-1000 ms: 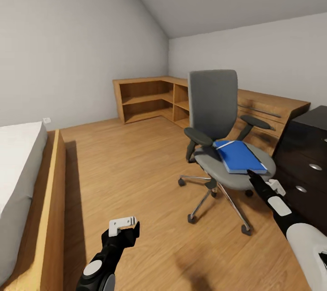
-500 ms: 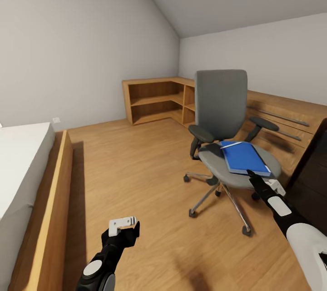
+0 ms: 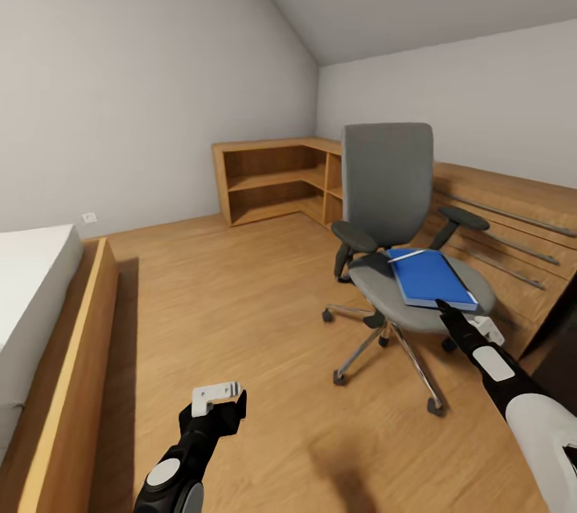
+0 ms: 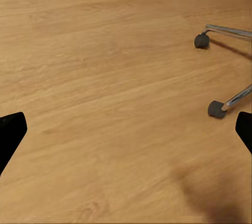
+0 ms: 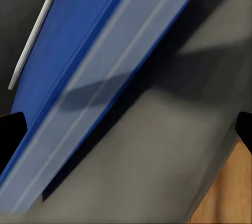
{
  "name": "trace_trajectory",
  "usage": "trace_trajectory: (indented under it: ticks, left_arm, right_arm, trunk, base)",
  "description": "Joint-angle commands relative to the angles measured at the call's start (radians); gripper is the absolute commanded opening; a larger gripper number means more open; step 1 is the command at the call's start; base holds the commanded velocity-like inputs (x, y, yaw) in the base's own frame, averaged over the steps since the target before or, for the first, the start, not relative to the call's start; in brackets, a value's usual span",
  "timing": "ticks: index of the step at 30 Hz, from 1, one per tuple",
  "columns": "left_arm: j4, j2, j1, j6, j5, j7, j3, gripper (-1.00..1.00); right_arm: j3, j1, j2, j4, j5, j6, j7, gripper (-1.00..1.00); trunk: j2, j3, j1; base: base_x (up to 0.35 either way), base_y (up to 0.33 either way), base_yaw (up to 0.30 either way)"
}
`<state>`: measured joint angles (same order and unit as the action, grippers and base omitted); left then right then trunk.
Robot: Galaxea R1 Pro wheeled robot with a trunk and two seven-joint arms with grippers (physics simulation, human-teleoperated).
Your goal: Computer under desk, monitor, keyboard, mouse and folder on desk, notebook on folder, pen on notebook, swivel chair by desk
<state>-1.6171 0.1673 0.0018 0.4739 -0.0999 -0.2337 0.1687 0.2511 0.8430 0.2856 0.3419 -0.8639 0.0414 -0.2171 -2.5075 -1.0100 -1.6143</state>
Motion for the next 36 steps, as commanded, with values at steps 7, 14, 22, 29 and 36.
trace_trajectory:
  ticks: [7,14,22,29,36]
  left_arm:
    - [-0.001,0.0,0.0,0.003,-0.011,-0.009,0.002,1.0]
    - [-0.001,0.0,0.0,0.003,-0.011,-0.009,0.002,1.0]
    - [0.0,0.0,0.0,0.004,-0.011,-0.01,0.001,1.0]
    - [0.0,0.0,0.0,0.005,-0.011,-0.009,0.002,1.0]
    - [0.0,0.0,0.0,0.005,-0.011,-0.01,0.002,1.0]
  right_arm:
    - [0.0,0.001,0.0,0.0,-0.012,0.005,-0.007,1.0]
    - [0.0,0.001,0.0,0.0,-0.012,0.005,-0.007,1.0]
    - [0.0,0.001,0.0,0.0,-0.012,0.004,-0.007,1.0]
    - [0.0,0.001,0.0,0.0,-0.011,0.003,-0.008,1.0]
    - [-0.001,0.001,-0.002,-0.002,-0.007,-0.001,-0.009,1.0]
  trunk:
    - [0.0,-0.001,-0.001]
    - [0.0,-0.001,-0.001]
    - [0.0,-0.001,-0.001]
    - [0.0,-0.001,-0.001]
    - [0.0,-0.001,-0.001]
  base:
    - [0.327,0.0,0.0]
    - [0.17,0.0,0.0]
    - [-0.217,0.0,0.0]
    - [-0.331,0.0,0.0]
    - [-0.335,0.0,0.0]
